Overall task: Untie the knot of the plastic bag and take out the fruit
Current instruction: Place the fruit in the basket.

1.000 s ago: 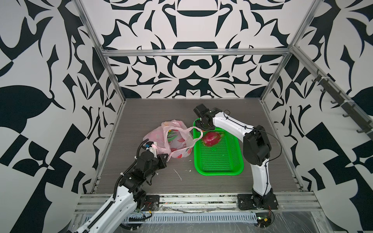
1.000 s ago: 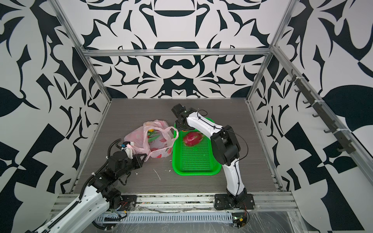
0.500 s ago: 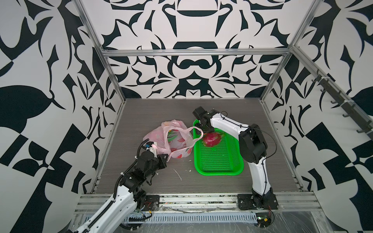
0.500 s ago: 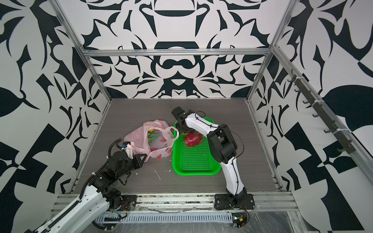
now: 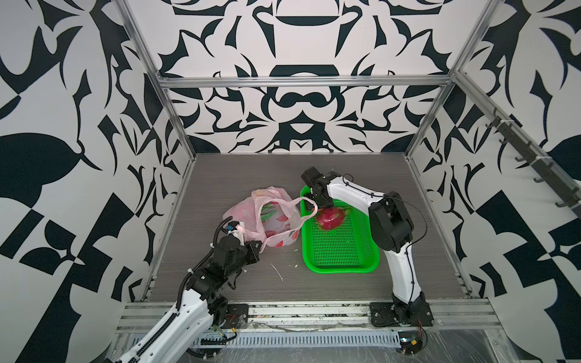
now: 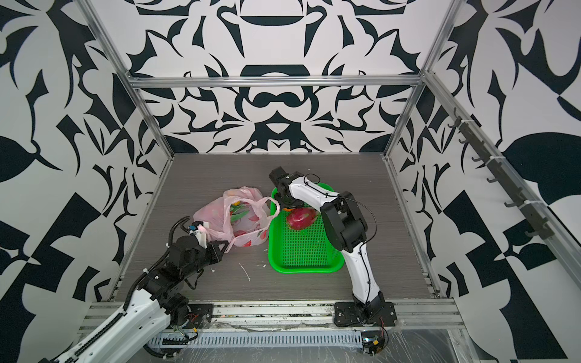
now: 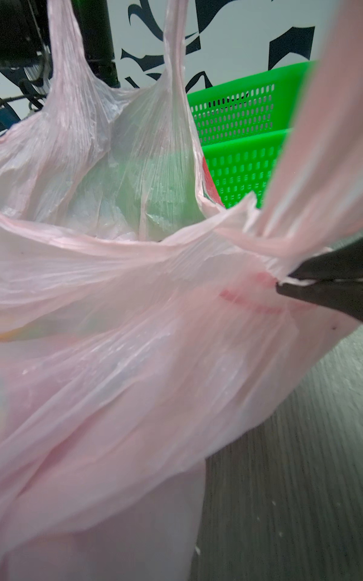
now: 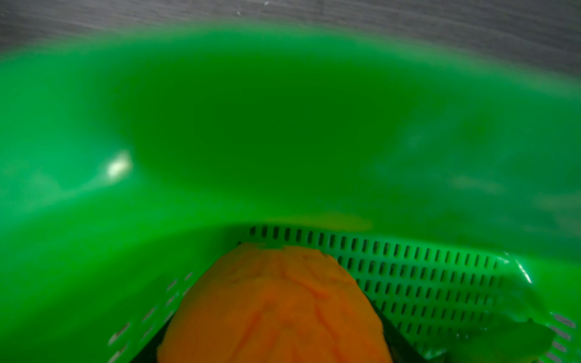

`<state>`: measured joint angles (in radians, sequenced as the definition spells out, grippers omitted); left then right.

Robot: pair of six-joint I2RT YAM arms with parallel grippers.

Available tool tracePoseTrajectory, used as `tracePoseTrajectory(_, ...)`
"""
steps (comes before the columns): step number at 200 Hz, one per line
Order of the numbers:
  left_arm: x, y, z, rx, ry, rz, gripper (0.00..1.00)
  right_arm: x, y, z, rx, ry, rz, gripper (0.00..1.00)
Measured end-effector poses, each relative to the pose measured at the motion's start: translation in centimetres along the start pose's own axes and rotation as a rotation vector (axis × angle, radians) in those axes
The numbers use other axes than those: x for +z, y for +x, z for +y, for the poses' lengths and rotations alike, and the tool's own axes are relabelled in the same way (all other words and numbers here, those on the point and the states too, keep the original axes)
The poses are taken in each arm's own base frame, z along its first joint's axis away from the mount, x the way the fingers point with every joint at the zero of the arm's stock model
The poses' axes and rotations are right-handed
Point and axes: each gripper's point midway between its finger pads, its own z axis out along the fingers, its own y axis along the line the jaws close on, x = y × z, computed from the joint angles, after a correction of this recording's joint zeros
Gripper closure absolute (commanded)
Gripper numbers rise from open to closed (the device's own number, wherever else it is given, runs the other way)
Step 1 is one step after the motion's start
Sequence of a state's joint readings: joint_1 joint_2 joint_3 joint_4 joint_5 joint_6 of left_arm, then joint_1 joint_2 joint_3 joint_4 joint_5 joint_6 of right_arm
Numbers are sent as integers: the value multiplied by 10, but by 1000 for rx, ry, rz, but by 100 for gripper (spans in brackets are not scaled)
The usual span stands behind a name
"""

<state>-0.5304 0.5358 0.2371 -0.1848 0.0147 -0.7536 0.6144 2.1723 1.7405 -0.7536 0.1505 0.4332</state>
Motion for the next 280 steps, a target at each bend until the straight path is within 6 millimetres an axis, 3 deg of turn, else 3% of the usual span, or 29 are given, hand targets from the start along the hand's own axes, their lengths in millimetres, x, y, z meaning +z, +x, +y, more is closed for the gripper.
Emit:
tracePoseTrajectory(96,-1,0,0,3,1,-1,100,6,0,-6,11,6,-4,15)
tracePoseTrajectory(189,-3,0,0,3,3,-5,100,2,1,-9,12,15,-16,12)
tracePoseTrajectory(212,-4,-1,-1,4,6,-8,100,-11,0,-11,16,7,-32,12)
tracePoseTrajectory(243,-7,-4,-2,5,12,-27,100,-45,-12,-15,26,4,-102,12)
tracePoseTrajectory(280,-9,-6,-2,6,10,-41,100,-86,-23,-22,37,7,-185,21)
